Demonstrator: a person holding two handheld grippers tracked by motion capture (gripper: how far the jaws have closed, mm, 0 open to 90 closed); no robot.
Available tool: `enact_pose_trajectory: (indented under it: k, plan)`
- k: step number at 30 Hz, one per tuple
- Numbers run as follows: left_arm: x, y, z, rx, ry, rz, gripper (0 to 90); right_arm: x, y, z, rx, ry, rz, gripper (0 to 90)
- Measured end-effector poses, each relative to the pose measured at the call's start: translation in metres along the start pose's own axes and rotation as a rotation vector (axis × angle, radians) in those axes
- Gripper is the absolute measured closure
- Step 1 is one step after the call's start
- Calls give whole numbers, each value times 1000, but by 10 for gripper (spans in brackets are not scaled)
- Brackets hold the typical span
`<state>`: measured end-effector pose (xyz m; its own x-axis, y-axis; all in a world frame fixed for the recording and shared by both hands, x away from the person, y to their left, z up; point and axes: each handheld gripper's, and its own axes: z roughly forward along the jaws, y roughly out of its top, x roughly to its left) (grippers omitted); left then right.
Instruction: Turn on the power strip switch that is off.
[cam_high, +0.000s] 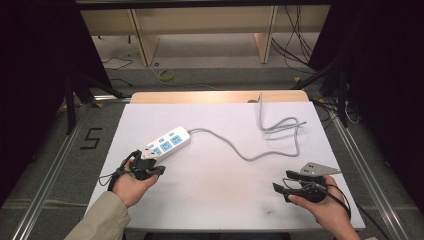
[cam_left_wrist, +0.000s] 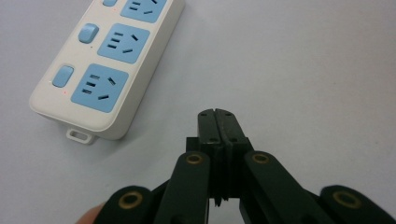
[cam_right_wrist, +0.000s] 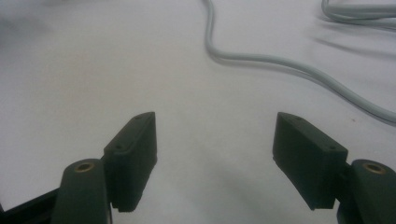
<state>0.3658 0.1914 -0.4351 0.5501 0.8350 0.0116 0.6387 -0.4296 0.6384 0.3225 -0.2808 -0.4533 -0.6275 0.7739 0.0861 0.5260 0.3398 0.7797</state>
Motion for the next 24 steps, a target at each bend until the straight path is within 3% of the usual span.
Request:
enact_pose_trajectory:
  k: [24]
  plan:
    - [15,11,5,4,19,-42,899,0,0,1,0,-4,0,311]
